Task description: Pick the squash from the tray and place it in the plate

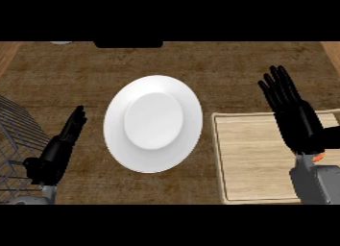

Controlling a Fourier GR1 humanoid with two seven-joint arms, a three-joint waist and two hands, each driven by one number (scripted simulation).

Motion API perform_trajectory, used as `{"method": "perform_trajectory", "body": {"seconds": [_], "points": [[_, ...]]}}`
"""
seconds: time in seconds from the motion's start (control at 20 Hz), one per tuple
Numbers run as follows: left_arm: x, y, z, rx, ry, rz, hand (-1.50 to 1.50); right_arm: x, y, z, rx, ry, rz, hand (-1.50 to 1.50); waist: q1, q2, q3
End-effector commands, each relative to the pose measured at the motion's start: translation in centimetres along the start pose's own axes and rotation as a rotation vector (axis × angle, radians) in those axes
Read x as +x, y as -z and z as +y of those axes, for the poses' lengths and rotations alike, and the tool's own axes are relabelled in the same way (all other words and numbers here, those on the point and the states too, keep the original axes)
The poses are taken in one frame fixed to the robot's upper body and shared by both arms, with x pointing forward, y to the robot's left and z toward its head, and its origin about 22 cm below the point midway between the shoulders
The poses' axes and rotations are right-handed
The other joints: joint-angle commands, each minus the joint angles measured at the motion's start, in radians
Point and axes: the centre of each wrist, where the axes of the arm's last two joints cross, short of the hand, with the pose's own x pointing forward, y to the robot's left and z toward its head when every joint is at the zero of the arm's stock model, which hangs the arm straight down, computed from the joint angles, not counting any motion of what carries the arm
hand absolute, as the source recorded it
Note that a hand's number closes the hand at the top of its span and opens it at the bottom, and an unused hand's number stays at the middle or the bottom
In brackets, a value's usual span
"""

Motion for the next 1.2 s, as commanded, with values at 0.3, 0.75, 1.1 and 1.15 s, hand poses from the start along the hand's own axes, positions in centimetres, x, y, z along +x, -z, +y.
{"method": "perform_trajectory", "body": {"seconds": [0.3,0.75,1.1,1.15], "points": [[-3.5,-2.7,-0.6,0.123,-0.123,0.280,0.00,8.6,-7.4,-16.5,-0.524,-0.838,0.171,1.50,-0.126,0.044,-0.056],[-2.2,-1.7,-3.2,0.061,-0.218,0.375,0.00,7.3,-16.6,-16.3,-1.100,-0.775,-0.179,-1.50,-0.040,-0.010,-0.021],[-2.2,-1.6,-4.6,0.051,-0.218,0.387,0.00,9.9,-17.5,-15.2,-0.915,-0.922,0.167,-1.50,-0.026,-0.005,-0.023],[-1.5,-1.5,-2.2,0.025,-0.208,0.377,0.00,8.9,-18.0,-14.8,-0.855,-0.936,0.247,-1.50,-0.019,-0.004,-0.023]]}}
